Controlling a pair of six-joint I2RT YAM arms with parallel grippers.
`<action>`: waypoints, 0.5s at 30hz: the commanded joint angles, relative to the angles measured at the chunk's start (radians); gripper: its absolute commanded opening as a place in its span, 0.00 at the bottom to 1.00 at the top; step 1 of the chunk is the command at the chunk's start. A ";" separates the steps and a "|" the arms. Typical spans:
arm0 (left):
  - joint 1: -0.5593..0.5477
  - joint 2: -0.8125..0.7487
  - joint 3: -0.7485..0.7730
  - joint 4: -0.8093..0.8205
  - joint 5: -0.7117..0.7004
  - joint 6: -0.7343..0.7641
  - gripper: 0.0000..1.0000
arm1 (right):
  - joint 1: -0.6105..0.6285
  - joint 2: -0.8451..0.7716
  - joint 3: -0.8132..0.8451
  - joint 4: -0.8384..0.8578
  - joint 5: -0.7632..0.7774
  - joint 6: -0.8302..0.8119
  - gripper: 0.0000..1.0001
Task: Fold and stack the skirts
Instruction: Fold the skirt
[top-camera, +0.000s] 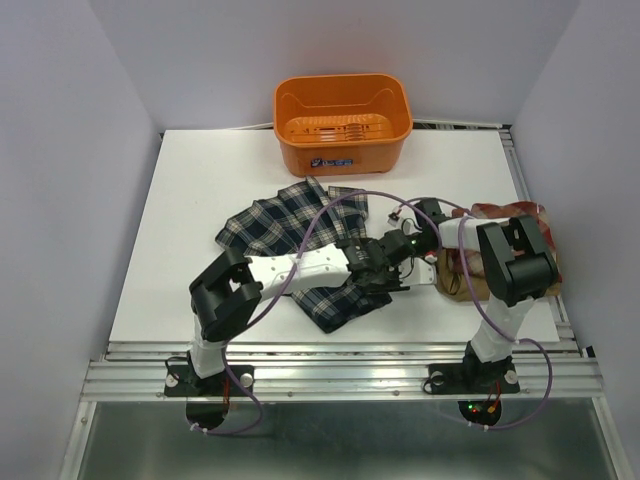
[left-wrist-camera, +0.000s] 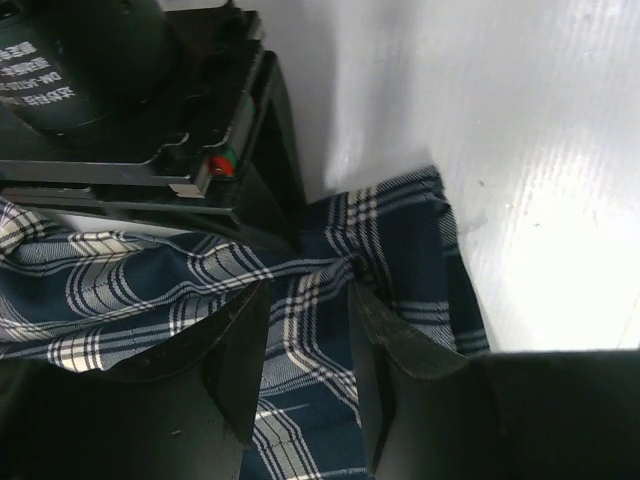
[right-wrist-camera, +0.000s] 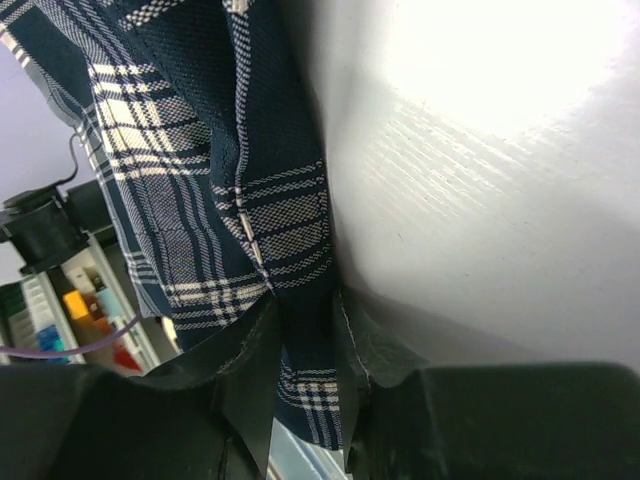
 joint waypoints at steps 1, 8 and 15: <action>-0.001 0.020 -0.004 0.017 -0.064 -0.039 0.48 | 0.004 0.021 -0.012 0.044 -0.053 0.025 0.31; -0.003 0.013 -0.016 -0.008 -0.023 -0.027 0.51 | 0.004 0.043 -0.010 0.045 -0.060 0.030 0.30; -0.003 0.027 -0.021 -0.041 0.000 -0.016 0.57 | 0.004 0.061 -0.016 0.061 -0.065 0.040 0.20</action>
